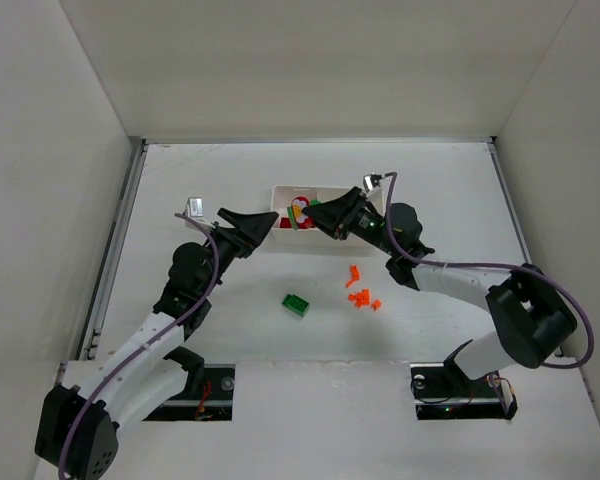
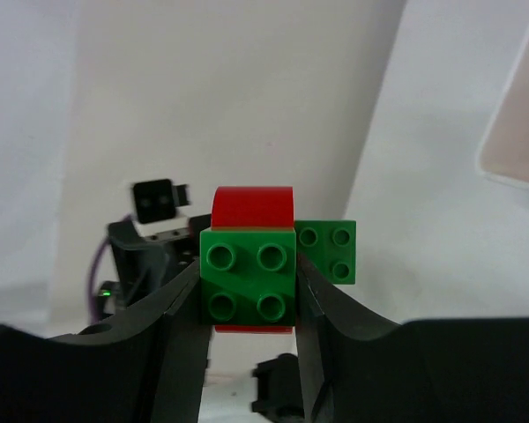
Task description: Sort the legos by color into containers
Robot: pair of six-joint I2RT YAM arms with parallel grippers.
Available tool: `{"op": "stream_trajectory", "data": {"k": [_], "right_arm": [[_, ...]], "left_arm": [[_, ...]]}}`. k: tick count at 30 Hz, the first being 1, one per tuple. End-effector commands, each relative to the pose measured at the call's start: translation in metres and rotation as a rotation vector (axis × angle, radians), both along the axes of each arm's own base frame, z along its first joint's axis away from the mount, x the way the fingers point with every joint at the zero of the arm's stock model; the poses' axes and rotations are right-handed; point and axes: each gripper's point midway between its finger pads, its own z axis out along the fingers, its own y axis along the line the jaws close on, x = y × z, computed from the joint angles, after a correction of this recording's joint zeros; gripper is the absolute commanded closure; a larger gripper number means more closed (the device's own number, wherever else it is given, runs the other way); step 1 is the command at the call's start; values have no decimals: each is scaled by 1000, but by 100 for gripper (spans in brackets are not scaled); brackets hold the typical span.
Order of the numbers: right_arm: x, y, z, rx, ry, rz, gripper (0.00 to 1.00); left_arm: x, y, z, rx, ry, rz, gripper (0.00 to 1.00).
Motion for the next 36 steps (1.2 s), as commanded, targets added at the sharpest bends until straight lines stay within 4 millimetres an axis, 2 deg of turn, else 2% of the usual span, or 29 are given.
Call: {"op": "stream_trajectory", "data": {"k": [1,15,24,36], "right_arm": [[-14,-6,57,252,-46,70,72],[-3,3,50,368,41,108,72],[-3,3,52,385,37,119,72],[-5,3,43,379,47,120,72]], "left_arm": [[-6,-8,29,-101,-86,-44,21],[-7,-31,34,-150,-67,-125,21],[0,-35,28,-149,-42,-125,22],[-2,-39,42,-197,-85,-144,22]]}}
